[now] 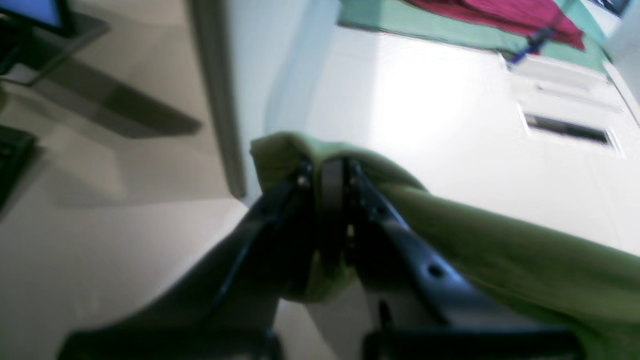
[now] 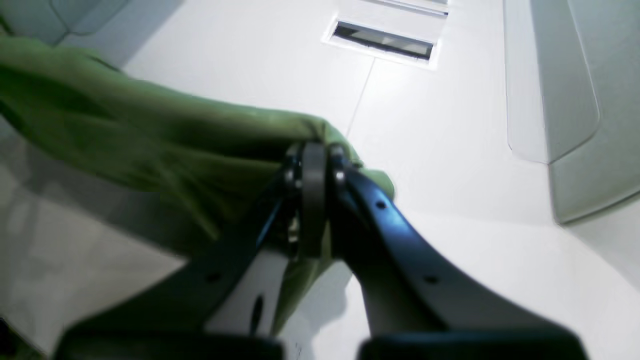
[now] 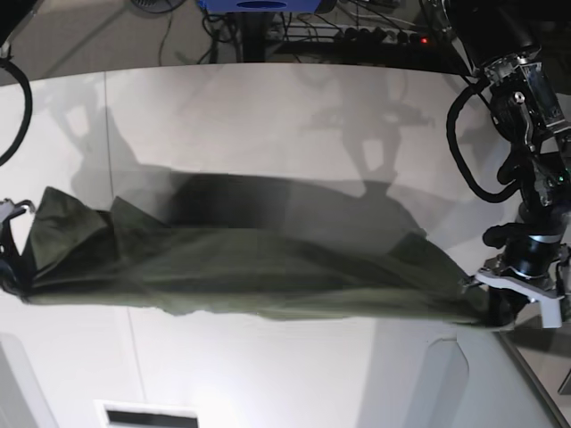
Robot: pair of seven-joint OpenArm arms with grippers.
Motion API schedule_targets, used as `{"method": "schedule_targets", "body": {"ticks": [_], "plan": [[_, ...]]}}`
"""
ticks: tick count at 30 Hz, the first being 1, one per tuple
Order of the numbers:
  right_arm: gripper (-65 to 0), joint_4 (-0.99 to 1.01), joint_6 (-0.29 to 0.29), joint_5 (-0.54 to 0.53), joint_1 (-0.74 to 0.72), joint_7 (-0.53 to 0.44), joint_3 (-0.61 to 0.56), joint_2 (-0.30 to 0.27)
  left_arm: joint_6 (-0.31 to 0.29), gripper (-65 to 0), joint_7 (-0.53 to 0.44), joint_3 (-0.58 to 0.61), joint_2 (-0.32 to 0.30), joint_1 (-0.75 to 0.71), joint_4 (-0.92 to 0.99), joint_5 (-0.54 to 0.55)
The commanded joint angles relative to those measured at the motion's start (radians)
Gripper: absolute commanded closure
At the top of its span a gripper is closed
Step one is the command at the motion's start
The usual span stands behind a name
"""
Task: Layout the t-shirt on the table in an organized manner, then fold the t-shirt properly
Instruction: 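Lift the shirt with both grippers, shake it and lay it flat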
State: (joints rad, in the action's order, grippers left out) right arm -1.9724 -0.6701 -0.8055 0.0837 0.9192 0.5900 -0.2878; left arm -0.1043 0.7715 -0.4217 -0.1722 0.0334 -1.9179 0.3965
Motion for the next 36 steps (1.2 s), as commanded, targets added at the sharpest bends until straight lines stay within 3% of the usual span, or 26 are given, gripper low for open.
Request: {"method": "schedule_targets", "body": {"ticks": [1,8,15,19,24,28,30,32,36], "plan": [[0.0,0.012,0.005,-0.015,-0.032,-0.027,-0.02,-0.015,-0.001,0.0,-0.027,0.022,-0.011,0.018,-0.001,0.002],[0.0,0.319,0.006,-0.002,-0.177,-0.027,-0.144,-0.02,0.001,0.0,-0.027,0.114,-0.013,0.066,0.146,0.002],[0.0,0.678,-0.003,0.282,-0.456,-0.045,-0.288,-0.015,0.001,0.0,-0.031,0.16,-0.01,0.236,0.427,0.002],[0.0,0.787,-0.003,0.328,-0.582,-0.136,-0.334,-0.02,0.001,0.0,-0.033,0.255,-0.013,0.348,0.529,0.002],[0.0,0.64,-0.003,0.323,-0.692,-0.144,-0.331,-0.089,0.001,0.0,-0.024,0.26,-0.03,0.511,0.404,0.009],[0.0,0.282,-0.003,0.321,-0.707,-0.124,-0.328,-0.132,-0.005,0.0,0.076,0.068,-0.007,0.621,0.269,0.025],[0.0,0.115,-0.001,0.321,-0.701,-0.085,-0.281,-0.155,-0.005,0.0,0.082,-0.033,0.01,0.624,0.203,0.112],[0.0,0.077,-0.001,0.321,-0.681,-0.028,-0.219,-0.135,-0.005,0.0,0.085,-0.064,0.006,0.596,0.202,0.167],[0.0,0.199,-0.001,0.323,-0.543,0.01,-0.204,-0.093,-0.005,0.0,0.079,0.059,-0.017,0.4,0.211,0.172]]}}
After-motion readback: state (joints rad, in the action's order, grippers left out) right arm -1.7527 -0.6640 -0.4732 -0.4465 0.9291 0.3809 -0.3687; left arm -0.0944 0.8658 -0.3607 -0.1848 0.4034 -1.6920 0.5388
